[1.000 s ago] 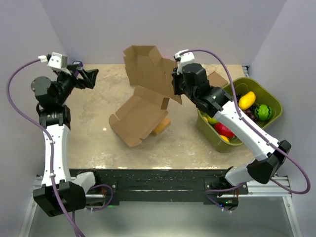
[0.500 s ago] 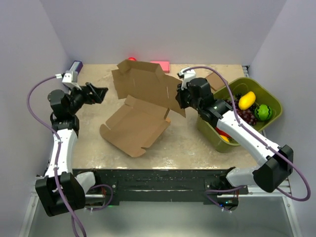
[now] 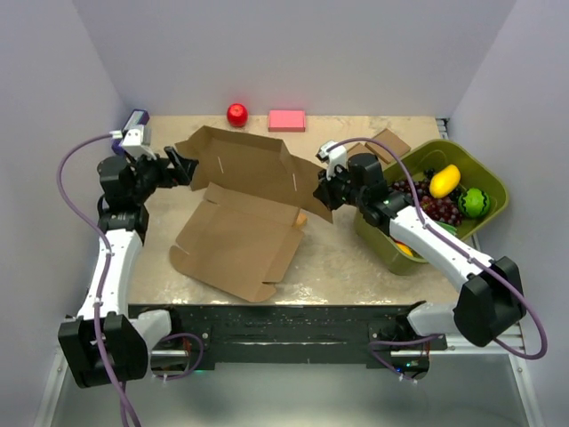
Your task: Fold the paper box
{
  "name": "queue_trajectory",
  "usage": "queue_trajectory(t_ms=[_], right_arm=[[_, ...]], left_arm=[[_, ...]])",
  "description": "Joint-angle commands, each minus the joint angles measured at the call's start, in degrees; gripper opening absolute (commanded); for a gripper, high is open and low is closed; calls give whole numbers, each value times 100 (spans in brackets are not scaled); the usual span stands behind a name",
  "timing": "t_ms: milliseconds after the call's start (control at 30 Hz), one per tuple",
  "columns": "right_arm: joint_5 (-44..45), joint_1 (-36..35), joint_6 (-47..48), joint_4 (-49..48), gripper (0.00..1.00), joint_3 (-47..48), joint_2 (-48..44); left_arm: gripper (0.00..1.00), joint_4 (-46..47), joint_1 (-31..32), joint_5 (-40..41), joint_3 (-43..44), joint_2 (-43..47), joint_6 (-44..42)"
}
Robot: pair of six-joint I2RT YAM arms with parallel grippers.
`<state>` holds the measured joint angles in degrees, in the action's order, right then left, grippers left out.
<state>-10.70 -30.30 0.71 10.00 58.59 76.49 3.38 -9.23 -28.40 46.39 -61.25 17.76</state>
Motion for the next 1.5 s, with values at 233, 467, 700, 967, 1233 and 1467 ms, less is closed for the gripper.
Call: queue_trajectory(t_ms=[233,467,700,967,1233,1467], right_arm=[[-723,-2,333,-481,0,-163,-38],[-881,-2,351,-481,0,-172,-29],[-1013,-10,377,-473,0,-164,-46],[-1189,-2,395,-437,0,-102,68],[-1042,-247,272,-429,0,30,217],[-452,-713,-27,-912,0,240,577]], left_arm=[[90,-241,9,80,1750,-1424,-1108],[87,-118,9,-59,1785,-1819,-1204],[76,250,1,-236,1768,-2031,-1099],[63,716,-8,-420,1672,-2145,-1011],[41,647,1,-368,1671,-2215,-985],[49,-99,1,624,1672,-1944,-1196]])
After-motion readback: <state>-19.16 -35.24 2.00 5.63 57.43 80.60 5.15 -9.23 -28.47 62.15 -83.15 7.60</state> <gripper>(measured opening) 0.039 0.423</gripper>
